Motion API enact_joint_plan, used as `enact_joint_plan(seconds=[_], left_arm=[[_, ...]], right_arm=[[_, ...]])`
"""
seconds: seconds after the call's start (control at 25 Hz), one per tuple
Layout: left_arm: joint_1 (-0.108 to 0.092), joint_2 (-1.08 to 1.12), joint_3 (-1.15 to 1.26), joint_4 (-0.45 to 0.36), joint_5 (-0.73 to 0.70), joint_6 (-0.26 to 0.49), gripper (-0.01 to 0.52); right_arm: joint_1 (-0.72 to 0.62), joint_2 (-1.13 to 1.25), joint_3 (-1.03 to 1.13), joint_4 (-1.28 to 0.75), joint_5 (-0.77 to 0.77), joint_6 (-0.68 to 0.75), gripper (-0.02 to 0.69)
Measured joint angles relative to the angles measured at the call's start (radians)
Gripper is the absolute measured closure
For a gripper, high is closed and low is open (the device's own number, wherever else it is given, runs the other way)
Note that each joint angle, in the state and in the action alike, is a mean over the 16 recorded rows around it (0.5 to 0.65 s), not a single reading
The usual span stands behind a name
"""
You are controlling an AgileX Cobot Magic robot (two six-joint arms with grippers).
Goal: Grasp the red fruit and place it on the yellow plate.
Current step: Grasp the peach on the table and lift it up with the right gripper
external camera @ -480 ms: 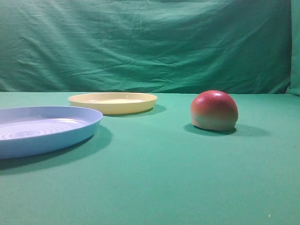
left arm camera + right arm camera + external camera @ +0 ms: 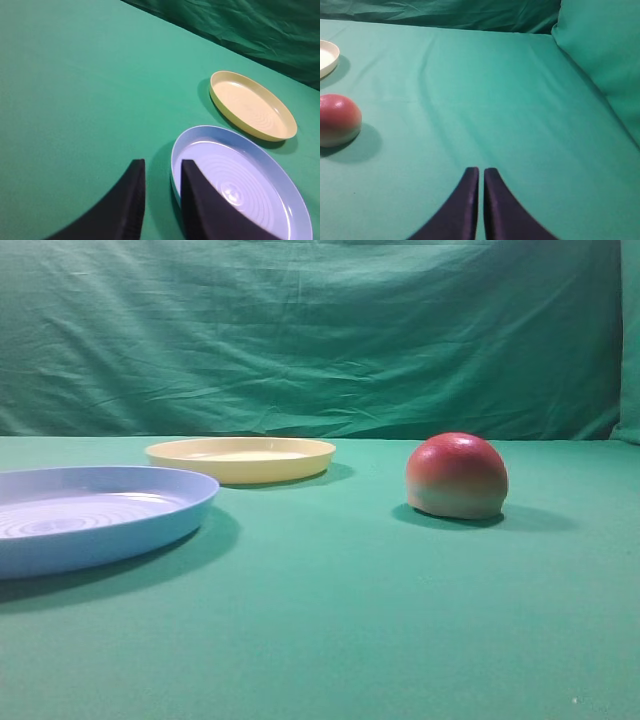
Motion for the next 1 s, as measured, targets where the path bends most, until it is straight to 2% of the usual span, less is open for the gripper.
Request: enact_joint_plan(seconds=[0.56, 1.0], left_arm=[[0.000, 0.000, 0.000, 0.000, 0.000, 0.000, 0.357], [0.000, 0.000, 0.000, 0.000, 0.000, 0.000, 0.357]], right_arm=[[0.000, 0.000, 0.000, -0.001, -0.012, 0.008, 0.665], [0.001, 0.003, -0.029, 0.149, -0.162, 0.070, 0.665]])
